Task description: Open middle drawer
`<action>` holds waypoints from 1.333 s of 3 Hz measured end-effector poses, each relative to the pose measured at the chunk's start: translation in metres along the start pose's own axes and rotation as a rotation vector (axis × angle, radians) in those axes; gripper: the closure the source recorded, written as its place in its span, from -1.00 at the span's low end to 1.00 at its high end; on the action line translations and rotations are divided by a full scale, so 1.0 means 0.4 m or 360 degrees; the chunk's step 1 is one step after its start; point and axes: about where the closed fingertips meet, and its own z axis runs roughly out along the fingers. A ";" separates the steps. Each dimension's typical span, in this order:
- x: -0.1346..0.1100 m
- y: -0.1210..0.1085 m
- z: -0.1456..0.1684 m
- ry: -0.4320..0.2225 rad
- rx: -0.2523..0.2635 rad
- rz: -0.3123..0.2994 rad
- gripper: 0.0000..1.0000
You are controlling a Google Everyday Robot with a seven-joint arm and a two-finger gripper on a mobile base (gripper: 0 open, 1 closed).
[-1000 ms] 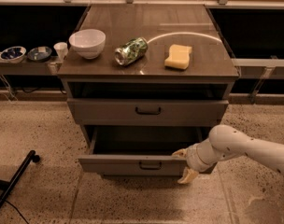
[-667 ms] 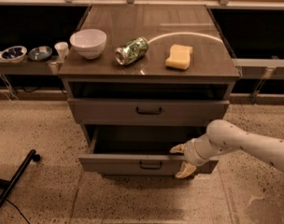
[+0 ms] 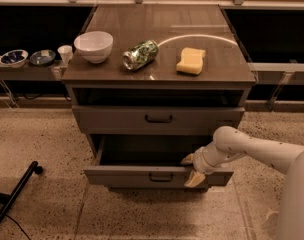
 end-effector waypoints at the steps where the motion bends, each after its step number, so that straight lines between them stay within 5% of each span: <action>1: 0.012 0.021 -0.001 0.0022 -0.0015 0.0026 -0.10; 4: 0.044 0.221 -0.064 0.0059 -0.0114 0.0073 -0.14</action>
Offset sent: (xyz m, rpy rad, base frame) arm -0.0674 -0.0259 0.0175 -0.0593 0.0254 -0.0098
